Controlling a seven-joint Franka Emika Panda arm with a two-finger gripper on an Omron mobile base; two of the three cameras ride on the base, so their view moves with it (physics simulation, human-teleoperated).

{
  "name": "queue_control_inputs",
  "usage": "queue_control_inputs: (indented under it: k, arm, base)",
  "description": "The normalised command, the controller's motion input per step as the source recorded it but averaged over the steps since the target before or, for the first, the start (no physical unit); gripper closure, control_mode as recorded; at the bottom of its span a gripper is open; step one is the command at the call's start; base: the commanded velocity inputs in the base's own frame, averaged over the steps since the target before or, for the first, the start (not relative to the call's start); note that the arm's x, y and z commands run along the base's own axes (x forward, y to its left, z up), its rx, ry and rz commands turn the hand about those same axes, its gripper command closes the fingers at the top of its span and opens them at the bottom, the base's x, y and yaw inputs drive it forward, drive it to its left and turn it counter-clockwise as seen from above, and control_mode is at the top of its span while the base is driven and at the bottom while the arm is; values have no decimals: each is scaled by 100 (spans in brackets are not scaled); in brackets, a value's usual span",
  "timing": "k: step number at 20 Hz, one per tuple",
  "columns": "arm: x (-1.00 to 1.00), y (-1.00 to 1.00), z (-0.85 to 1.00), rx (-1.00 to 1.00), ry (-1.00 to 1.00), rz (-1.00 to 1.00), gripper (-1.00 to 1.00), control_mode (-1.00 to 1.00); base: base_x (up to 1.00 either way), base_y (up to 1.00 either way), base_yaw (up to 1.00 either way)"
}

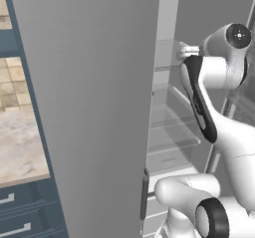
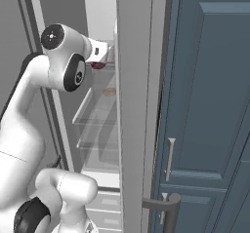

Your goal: Pick the peach and mango from the fridge and place them on the plate next to the blender to make a fruit smoothie.

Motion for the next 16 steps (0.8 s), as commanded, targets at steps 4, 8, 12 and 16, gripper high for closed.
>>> queue_control_inputs:
  k: [4, 8, 12, 16]
  arm:
    - [-100, 10, 2, 2, 0, 0, 100, -100]
    - [-100, 26, -5, 0, 3, 0, 100, -100]
    - [-81, 41, -32, 0, 10, 0, 100, -100]
    - [-75, 43, -42, -6, 5, 3, 100, -100]
  base:
    - [0, 0, 0]
    - [0, 0, 0]
    - [0, 0, 0]
    - [0, 0, 0]
